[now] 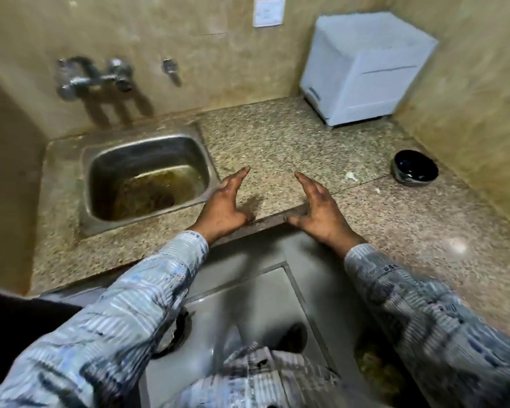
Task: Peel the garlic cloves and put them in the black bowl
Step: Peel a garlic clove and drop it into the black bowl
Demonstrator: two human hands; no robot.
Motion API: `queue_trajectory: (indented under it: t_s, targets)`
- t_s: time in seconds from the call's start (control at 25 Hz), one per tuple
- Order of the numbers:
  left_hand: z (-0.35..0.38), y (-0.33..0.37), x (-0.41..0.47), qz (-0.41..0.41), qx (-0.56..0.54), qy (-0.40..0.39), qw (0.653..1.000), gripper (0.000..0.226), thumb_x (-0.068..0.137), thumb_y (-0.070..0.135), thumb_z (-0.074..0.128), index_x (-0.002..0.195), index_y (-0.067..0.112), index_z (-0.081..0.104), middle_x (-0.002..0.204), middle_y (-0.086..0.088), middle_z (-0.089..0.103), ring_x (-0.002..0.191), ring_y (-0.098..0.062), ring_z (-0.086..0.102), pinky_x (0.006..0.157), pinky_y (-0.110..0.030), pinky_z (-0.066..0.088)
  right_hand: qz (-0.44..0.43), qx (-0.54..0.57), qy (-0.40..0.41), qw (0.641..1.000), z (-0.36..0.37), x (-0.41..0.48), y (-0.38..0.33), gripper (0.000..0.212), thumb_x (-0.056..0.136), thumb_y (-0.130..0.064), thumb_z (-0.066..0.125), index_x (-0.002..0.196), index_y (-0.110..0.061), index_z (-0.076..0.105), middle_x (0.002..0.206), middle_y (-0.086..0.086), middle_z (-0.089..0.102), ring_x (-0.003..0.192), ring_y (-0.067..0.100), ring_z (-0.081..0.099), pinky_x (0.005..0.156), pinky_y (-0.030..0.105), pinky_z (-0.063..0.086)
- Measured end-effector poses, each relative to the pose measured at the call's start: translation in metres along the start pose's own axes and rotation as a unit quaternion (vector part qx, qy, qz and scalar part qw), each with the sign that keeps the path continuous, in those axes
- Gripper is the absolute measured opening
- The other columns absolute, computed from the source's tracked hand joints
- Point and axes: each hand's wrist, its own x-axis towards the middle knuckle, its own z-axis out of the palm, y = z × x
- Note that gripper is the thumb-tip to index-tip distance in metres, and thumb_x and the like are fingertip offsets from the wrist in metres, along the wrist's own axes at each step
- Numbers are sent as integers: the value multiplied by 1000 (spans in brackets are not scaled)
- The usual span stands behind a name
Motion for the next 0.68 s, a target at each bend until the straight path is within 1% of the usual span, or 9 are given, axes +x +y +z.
queue_trajectory:
  t_s: [0.12, 0.2, 0.32, 0.36, 0.48, 0.56, 0.6, 0.64, 0.68]
  targets:
    - [53, 46, 63, 26, -1, -43, 999, 113, 72, 22, 88, 159, 41, 19, 161, -1, 36, 143, -20, 41, 116, -28, 35, 49, 17, 43, 998, -44, 4, 65, 102, 74, -41, 81, 159, -38, 25, 160, 3, 39, 146, 21, 37, 120, 40, 35]
    - [91, 76, 98, 53, 0, -64, 996, 111, 71, 23, 87, 159, 39, 21, 160, -1, 38, 143, -21, 41, 116, -30, 37, 76, 23, 70, 994, -69, 2, 107, 100, 73, -42, 80, 159, -34, 30, 159, 3, 41, 146, 22, 38, 120, 40, 35]
    - [144, 114, 138, 70, -4, -96, 993, 108, 73, 19, 85, 160, 36, 23, 160, -3, 38, 143, -23, 41, 115, -33, 38, 128, 14, 93, 987, -100, -3, 159, 99, 75, -34, 86, 159, -22, 34, 158, 7, 44, 145, 24, 39, 118, 29, 30]
    - [163, 126, 150, 73, -4, -113, 991, 107, 74, 18, 85, 160, 35, 23, 160, -3, 38, 143, -23, 41, 115, -32, 38, 154, 12, 99, 983, -110, -5, 179, 98, 76, -32, 87, 158, -20, 35, 157, 8, 44, 144, 25, 39, 117, 29, 31]
    - [212, 155, 181, 81, -10, -170, 982, 109, 73, 19, 86, 159, 38, 23, 160, -1, 37, 143, -22, 42, 114, -35, 41, 218, 28, 123, 968, -135, -11, 230, 90, 81, -33, 84, 156, -13, 39, 155, 14, 47, 139, 31, 48, 116, 41, 41]
    - [236, 168, 201, 86, -10, -192, 978, 109, 73, 20, 87, 159, 40, 23, 160, 1, 37, 141, -21, 43, 113, -35, 42, 250, 39, 143, 957, -147, -8, 255, 79, 85, -31, 82, 152, -10, 45, 151, 15, 52, 131, 31, 55, 111, 30, 42]
    - [246, 170, 210, 82, -14, -199, 976, 108, 74, 19, 87, 159, 41, 23, 160, 2, 37, 139, -20, 46, 111, -33, 44, 261, 45, 149, 953, -150, -5, 262, 74, 87, -29, 81, 150, -9, 49, 149, 14, 54, 127, 30, 58, 107, 24, 40]
    - [254, 172, 218, 76, -20, -203, 976, 107, 75, 19, 87, 158, 42, 24, 160, 3, 37, 131, -18, 52, 105, -29, 48, 270, 57, 151, 949, -152, 0, 269, 69, 88, -29, 79, 149, -11, 51, 148, 12, 55, 125, 28, 59, 106, 25, 42]
    - [263, 173, 228, 68, -23, -207, 976, 106, 76, 18, 87, 158, 42, 25, 159, 4, 37, 116, -12, 59, 92, -21, 53, 279, 70, 151, 946, -152, 6, 277, 65, 90, -30, 77, 147, -12, 53, 147, 11, 56, 124, 26, 59, 107, 31, 45]
